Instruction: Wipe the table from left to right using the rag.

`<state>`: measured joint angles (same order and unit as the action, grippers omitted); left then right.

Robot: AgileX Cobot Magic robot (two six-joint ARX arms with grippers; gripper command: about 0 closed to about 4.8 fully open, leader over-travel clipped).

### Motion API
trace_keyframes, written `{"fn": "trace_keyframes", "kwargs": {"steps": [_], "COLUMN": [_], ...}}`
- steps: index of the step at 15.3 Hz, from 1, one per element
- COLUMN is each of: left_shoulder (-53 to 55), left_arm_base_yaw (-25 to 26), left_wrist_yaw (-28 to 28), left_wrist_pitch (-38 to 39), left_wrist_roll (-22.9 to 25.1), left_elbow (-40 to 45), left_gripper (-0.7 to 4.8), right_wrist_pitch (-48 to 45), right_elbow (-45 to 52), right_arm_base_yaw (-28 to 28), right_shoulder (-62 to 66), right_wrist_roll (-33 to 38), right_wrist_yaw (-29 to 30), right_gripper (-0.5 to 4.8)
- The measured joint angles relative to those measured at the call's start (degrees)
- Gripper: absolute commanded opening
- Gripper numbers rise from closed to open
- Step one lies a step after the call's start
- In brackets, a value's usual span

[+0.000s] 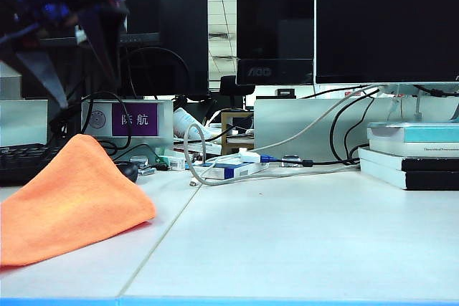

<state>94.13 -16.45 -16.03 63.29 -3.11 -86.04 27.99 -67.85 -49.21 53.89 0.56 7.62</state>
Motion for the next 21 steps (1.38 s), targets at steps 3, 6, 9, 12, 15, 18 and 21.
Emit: {"fn": "trace_keyframes", "kwargs": {"steps": [3, 6, 9, 12, 15, 18, 21], "left_shoulder": [2.5, 6.7, 11.7, 15.5, 16.7, 16.3, 15.1], "left_arm_base_yaw": [-0.8, -0.7, -0.7, -0.6, -0.7, -0.9, -1.3], "left_wrist_yaw": [-0.1, -0.2, 1.4, 2.4, 5.6, 6.1, 7.3], "left_wrist_pitch": [0.5, 0.8, -0.7, -2.1, -3.3, -7.4, -11.0], "left_wrist_roll": [-0.1, -0.2, -0.2, -0.1, 4.2, 4.6, 4.7], "left_elbow": [0.0, 0.0, 0.0, 0.0, 0.9, 5.4, 8.3], "left_gripper": [4.25, 4.25, 4.26, 4.26, 3.64, 3.64, -0.05], "right_wrist_pitch": [-0.4, 2.6, 2.5, 2.5, 2.6, 2.6, 2.5], "right_elbow": [-0.2, -0.2, -0.2, -0.2, -0.2, -0.2, -0.2], "right_arm_base_yaw": [0.0, 0.0, 0.0, 0.0, 0.0, 0.0, 0.0], "right_shoulder": [-1.0, -0.9, -1.0, -2.0, -2.7, -2.7, -2.7], "right_wrist_roll": [0.0, 0.0, 0.0, 0.0, 0.0, -0.2, -0.4], "right_wrist_yaw": [-0.1, -0.1, -0.1, -0.2, -1.6, -1.6, -1.6], "right_gripper": [-0.01, -0.01, -0.01, -0.01, -0.01, -0.01, -0.01]}}
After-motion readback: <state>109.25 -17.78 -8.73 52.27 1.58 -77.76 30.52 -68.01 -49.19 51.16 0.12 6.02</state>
